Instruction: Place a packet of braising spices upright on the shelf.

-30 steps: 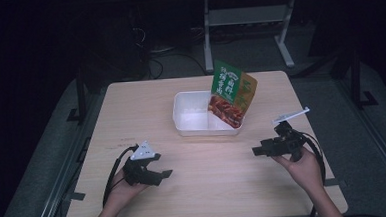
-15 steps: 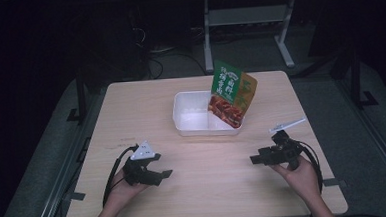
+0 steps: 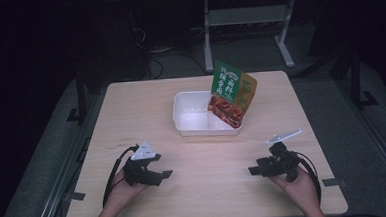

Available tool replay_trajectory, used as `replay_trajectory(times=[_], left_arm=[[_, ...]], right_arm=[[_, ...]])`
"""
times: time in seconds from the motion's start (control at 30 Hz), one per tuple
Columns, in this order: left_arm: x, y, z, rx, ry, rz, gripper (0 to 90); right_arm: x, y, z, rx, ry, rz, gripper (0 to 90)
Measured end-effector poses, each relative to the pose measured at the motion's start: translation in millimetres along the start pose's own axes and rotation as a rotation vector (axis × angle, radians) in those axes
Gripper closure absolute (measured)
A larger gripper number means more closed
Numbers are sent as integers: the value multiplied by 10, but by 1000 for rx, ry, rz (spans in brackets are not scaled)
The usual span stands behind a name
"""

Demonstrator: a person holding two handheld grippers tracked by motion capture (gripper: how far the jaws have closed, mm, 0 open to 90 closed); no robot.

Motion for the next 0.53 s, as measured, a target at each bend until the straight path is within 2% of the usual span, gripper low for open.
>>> replay_trajectory(times=[0.23,0.33,0.53], left_arm=[[6,3,12,2,8,-6,261],[9,14,20,4,14,-9,261],[13,22,32,5,27,-17,262]], right_arm=[[110,35,-97,-11,-12,-2,431],[153,47,-181,-23,-16,5,431],[96,131,-273,-24,-56,2,430]])
Point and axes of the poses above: each handheld gripper's, and its own axes: y roughly forward along the jaws, x roughly out of its underside, z roughly to its right, the point moved 9 cm from there along y, roughly forward along the jaws, and after that the axes turned 8 degrees about -y, right-handed, at the moved point
